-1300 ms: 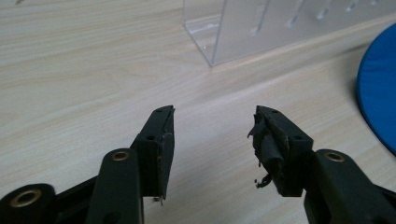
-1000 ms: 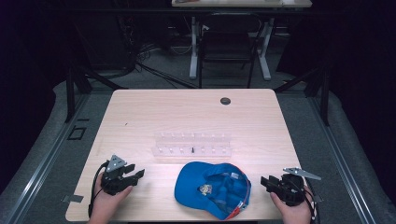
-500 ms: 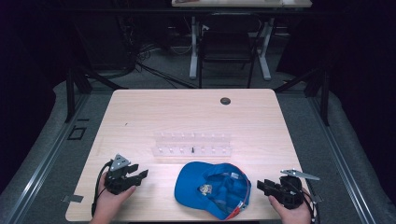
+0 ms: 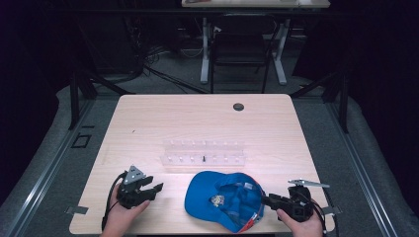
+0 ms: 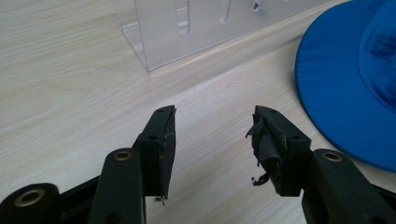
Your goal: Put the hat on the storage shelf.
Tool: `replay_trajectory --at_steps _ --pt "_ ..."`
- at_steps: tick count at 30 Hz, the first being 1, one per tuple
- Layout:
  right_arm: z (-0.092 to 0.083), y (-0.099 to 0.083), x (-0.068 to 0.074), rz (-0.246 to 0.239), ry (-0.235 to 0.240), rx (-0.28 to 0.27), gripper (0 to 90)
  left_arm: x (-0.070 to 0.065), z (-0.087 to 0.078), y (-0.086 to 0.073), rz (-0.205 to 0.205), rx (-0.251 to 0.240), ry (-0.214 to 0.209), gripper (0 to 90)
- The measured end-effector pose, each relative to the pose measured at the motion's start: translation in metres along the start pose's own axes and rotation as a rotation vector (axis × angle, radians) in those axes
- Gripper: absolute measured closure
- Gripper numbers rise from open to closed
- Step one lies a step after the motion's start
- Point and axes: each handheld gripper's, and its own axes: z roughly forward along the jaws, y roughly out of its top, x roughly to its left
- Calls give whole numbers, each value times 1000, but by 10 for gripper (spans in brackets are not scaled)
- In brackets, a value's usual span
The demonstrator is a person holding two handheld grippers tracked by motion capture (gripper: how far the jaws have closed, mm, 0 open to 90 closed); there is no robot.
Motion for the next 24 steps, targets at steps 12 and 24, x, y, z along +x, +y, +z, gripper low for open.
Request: replay_trajectory --at_steps 12,24 --pt "18 -1 1 3 -27 68 685 -2 4 0 12 14 -5 498" --pt "16 9 -3 17 -70 47 897 -1 5 0 15 20 -4 498"
